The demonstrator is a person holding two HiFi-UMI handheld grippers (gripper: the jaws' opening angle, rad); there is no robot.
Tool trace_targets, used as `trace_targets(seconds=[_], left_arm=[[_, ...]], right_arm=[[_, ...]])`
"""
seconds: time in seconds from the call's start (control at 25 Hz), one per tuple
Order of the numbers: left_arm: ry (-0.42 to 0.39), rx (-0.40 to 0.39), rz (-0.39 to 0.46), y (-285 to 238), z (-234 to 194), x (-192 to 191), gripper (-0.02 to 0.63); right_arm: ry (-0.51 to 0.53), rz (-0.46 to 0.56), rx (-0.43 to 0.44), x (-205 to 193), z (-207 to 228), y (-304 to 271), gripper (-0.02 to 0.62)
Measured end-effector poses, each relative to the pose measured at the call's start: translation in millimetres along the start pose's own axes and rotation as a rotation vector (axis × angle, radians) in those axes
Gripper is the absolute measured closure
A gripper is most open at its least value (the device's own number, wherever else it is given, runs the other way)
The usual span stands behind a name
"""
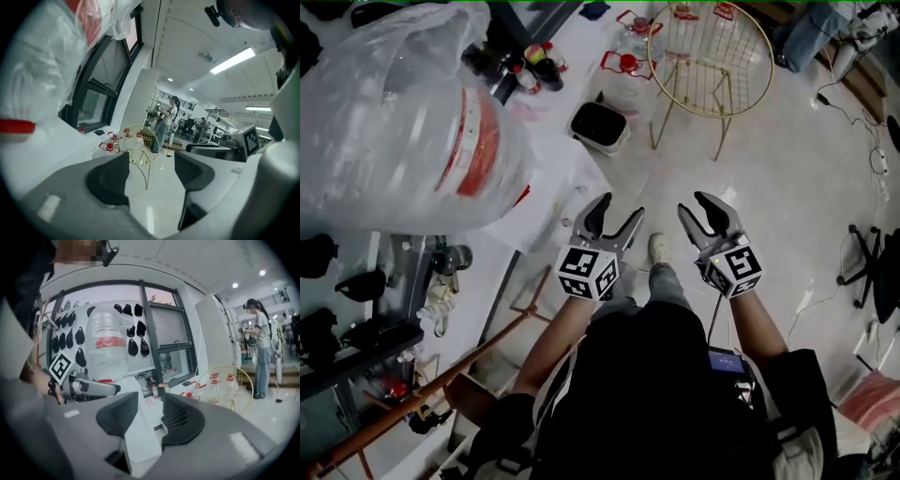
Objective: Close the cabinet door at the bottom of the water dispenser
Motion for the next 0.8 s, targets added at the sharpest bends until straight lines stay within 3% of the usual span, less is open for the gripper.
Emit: trace_targets(seconds=[0.12, 0.2, 0.32, 0.8], left_arm=[[-0.046, -0.012, 0.023, 18.1, 8.0, 28.9, 0.298], [-0.061, -0.003, 0.046, 33.5, 11.4, 45.6, 0.307], [-0.098, 0.034, 0.075, 55.5, 14.0, 66.2, 0.374], [-0.213, 0.043, 0.178, 85.0, 21.7, 117.0, 0.374]], right_arm=[[-0.138, 0.013, 0.014, 8.5, -18.5, 1.0, 0.434], [-0.167, 0.012, 0.028, 14.5, -30.8, 0.5, 0.438], [-0.152, 0.022, 0.088, 30.6, -47.6, -7.3, 0.458], [-0.05, 0.127, 0.246, 87.0, -73.8, -44.6, 0.516]])
Point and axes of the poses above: the fingertips, and each gripper's own axes: y backward along the fingers, z to its right, x out of its top, the point moved 7 cm from there along y, backward along the fingers, and after that the axes turned 15 degrees about z, right-handed, at the moved point
